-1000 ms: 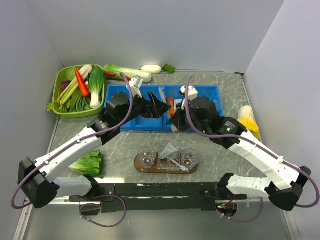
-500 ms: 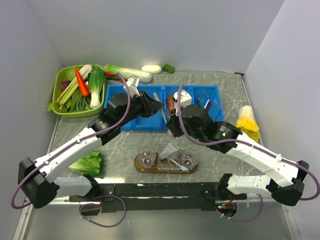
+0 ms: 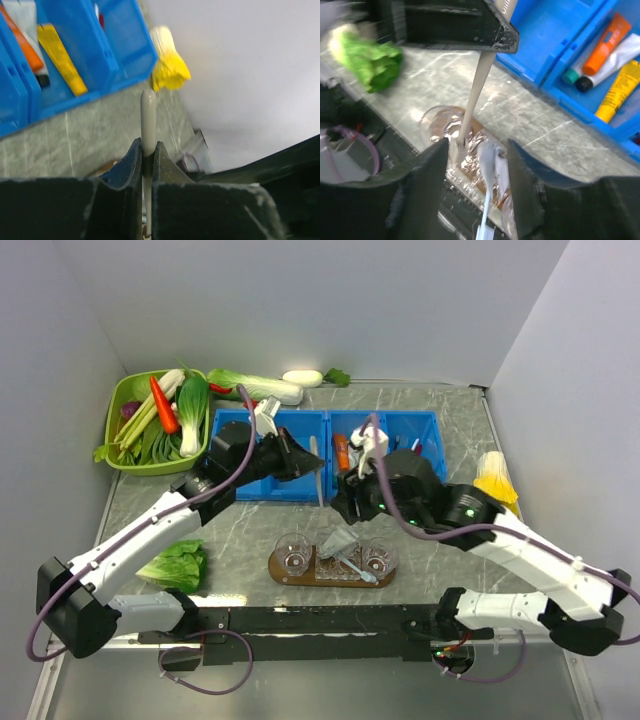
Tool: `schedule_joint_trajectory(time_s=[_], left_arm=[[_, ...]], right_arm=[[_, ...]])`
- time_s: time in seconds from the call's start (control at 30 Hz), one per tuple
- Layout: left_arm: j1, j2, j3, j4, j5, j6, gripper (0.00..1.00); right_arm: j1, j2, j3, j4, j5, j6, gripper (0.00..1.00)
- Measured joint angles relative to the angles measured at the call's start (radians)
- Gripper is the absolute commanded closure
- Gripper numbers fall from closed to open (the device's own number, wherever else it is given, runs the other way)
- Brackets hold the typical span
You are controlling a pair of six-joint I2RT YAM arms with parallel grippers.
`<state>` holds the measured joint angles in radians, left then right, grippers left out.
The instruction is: Prepare toiletry sets of a toothbrush and toothpaste on the tray
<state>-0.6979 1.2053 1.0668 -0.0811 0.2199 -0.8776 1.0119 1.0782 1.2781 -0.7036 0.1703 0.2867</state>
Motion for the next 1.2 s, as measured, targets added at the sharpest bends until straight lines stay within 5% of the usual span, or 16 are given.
schedule_joint_trajectory(time_s=[0.27,0.57,0.83,1.2], left_arm=[[0.091,0.007,0.04,-0.135,0.399,0.076,0.99],[0.076,-0.078,0.04,-0.293,0.647,0.262,0.99],[0.01,-0.118,0.031,-0.306,0.746,0.321,0.99],[-0.019,-0.111,0.026,-0.297,0.775,0.335,0.99]], right_arm=[[0.0,-0.168,0.057,-0.074,-0.089,-0.11,0.24],[-0.156,-0.176,0.042,0.005,-0.356,-0.104,0.38],[-0.231,-0.071,-0.004,0.121,-0.666,-0.047,0.46],[-0.231,-0.064,-0.069,0.218,-0.81,0.026,0.6]])
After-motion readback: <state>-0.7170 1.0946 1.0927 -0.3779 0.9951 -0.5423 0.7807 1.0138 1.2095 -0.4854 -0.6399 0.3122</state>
